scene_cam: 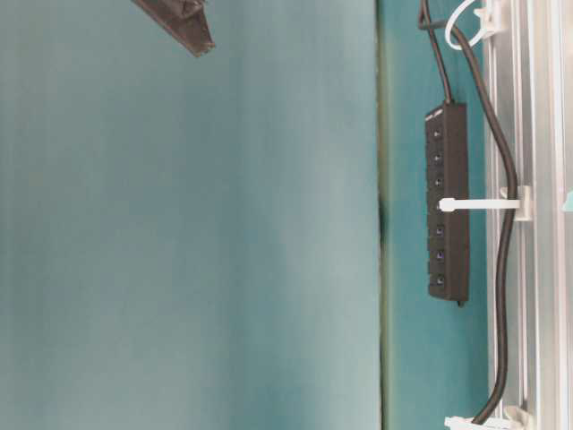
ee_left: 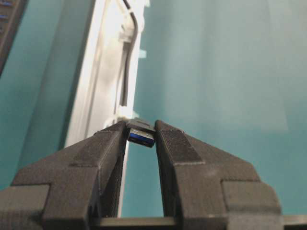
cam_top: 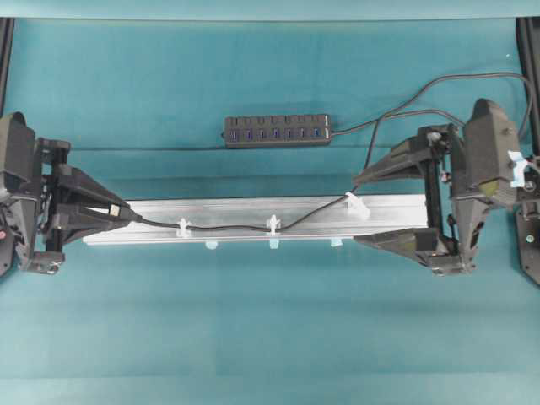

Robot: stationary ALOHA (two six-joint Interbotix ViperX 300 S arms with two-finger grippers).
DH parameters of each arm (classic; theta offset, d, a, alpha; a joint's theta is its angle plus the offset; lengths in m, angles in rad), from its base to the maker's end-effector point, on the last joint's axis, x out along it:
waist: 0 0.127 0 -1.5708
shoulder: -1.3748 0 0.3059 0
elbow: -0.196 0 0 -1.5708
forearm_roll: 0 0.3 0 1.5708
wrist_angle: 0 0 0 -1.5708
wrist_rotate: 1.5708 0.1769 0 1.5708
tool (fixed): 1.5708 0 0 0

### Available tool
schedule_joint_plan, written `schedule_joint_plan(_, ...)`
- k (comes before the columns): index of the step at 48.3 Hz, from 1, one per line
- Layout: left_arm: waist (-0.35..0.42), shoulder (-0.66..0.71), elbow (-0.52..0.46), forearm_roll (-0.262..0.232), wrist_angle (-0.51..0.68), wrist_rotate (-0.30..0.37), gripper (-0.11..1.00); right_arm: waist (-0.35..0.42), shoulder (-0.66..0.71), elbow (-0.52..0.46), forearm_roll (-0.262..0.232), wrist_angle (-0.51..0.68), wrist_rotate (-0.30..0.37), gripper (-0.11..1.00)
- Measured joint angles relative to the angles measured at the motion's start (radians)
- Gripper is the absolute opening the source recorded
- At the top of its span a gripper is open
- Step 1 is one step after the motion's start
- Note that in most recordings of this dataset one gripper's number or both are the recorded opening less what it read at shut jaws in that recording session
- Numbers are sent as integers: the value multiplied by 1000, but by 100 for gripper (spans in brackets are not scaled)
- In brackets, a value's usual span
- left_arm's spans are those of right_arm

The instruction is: Pass the USB cable through three rings with both arms.

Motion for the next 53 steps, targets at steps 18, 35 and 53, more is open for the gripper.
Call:
schedule_joint_plan(18,0,-3,0,0,0,-2,26,0,-17,9,0,-37,0,66)
schedule_joint_plan(35,0,-3,0,2,0,-3,26,2,-18,9,0,-37,0,66)
schedule_joint_plan(53,0,-2,-2,2,0,-3,26,6,-18,11,0,-37,0,66)
